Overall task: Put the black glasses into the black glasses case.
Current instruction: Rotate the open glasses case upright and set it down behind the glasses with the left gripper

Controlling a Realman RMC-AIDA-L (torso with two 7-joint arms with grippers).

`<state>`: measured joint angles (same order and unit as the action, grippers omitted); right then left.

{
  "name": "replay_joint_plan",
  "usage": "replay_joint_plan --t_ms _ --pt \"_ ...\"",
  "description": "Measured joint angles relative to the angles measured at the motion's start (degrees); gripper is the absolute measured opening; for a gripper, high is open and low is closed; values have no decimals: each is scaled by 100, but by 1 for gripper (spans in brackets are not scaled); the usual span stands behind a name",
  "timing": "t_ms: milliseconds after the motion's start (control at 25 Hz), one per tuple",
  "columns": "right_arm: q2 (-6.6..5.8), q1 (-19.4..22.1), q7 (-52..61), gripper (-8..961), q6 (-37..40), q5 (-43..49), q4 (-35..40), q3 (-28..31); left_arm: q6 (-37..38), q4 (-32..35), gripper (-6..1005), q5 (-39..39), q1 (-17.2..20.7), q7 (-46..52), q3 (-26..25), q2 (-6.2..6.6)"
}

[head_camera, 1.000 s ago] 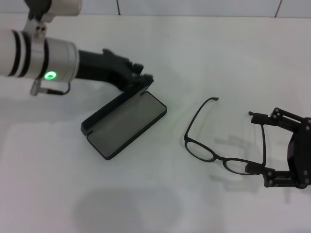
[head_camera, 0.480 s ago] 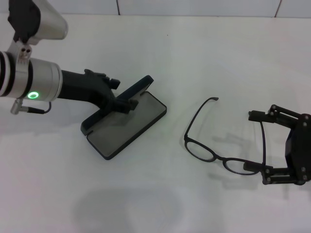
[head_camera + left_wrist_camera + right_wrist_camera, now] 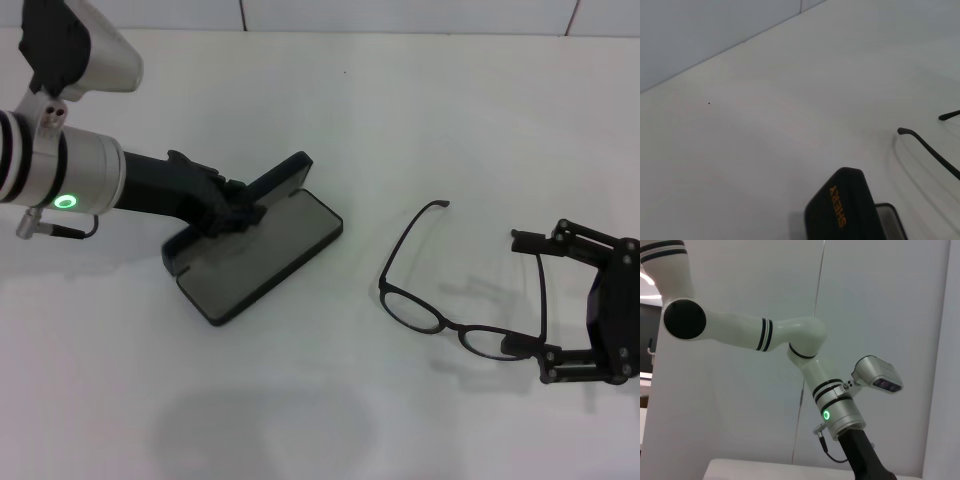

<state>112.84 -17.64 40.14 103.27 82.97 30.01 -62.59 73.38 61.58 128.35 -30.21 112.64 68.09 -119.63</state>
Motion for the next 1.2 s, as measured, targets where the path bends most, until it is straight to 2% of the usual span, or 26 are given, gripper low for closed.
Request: replay_joint_plan --t_ms 560,680,840,1040,1200 --pt "11 48 -266 885 1 17 -40 -28 -283 4 206 -69 -111 -265 3 1" --pt "24 52 -291 884 7 122 -41 -23 -296 -9 205 -220 -250 -440 33 -4" --pt "29 59 -294 883 42 140 -39 -43 -461 -36 205 -348 -454 -798 424 -7" --pt "53 154 -306 882 99 145 -44 -44 -987 -47 206 -207 -763 -1033 1265 -6" --pt "67 190 -371 880 140 148 -129 -39 -1154 -330 205 -126 -1075 -1124 1516 -13"
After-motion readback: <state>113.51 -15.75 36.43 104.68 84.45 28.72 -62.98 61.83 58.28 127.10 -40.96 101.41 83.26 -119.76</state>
